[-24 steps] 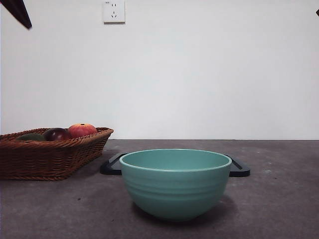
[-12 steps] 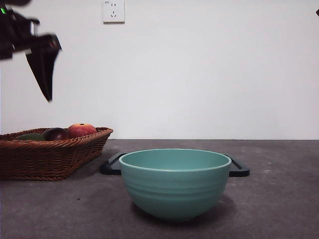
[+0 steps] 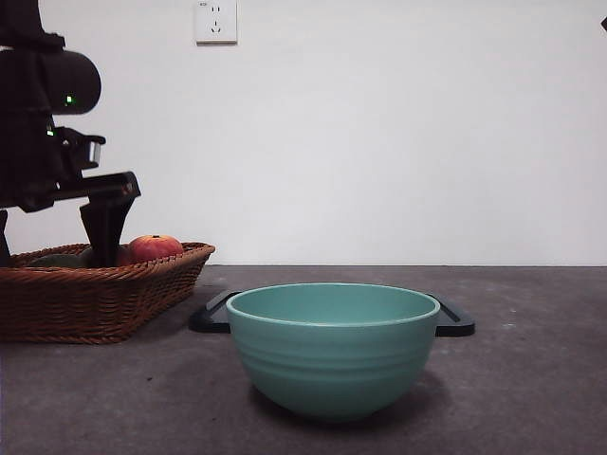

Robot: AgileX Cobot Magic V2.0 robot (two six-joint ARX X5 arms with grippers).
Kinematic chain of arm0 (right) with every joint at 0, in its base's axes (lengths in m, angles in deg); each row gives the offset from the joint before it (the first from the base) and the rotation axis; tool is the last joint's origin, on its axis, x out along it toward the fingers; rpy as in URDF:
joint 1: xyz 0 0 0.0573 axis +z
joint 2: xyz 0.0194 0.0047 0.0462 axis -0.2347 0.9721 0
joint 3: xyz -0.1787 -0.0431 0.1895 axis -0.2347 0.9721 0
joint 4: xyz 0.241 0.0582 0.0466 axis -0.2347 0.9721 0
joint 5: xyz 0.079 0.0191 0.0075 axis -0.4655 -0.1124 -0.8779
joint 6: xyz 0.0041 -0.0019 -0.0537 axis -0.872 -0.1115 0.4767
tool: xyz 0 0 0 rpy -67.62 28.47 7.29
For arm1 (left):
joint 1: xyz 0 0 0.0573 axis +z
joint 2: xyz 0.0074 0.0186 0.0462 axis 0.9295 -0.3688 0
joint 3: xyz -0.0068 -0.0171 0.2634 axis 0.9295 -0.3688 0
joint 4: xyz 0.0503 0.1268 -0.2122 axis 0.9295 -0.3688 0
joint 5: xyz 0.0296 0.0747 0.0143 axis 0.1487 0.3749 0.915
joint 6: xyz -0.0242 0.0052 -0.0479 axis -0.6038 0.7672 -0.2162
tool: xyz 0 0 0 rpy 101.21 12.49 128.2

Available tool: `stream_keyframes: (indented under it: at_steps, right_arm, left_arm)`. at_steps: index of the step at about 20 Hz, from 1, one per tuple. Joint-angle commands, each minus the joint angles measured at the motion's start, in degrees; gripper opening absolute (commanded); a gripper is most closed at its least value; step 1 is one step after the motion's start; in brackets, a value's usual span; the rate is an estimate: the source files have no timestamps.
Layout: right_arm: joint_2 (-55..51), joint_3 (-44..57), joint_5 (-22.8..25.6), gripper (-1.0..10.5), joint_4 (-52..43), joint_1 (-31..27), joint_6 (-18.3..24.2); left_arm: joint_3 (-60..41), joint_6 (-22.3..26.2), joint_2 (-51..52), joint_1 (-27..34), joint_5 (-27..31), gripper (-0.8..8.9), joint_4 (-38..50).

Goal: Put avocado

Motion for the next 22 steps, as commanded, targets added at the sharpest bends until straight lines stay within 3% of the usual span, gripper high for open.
stream_keyframes:
  at_steps: [1,6,10,18,22]
  right_arm:
    - [0.3,-0.8,-0.2,5.5,-0.5,0.2,0.1]
    - [0.3,-0.8,-0.2,5.5,-0.5,0.2,0.1]
    - [0.3,-0.8,-0.2,5.5,-0.4,0.2,0.1]
    - [0.3,-0.8,-0.2,5.5,-0.3,0.2,0.1]
    - [0.3,-0.8,-0.1,5.5,0.4,0.2,0.1]
  left_arm:
    - [1.5,0.5,-2.0,-0.1,0.2,6.14,0.8]
    - [1.5,0.6,-3.5,0.1,0.1,5.18,0.7]
    - [1.5,0.5,-3.5,0.1,0.1,2.43,0.4]
    - [6.7,0.6,-2.5,0.1,0.1,2.12,-7.4]
    - [7.8,0.5,3.8,-0.7,-1.3,2.12,-10.5]
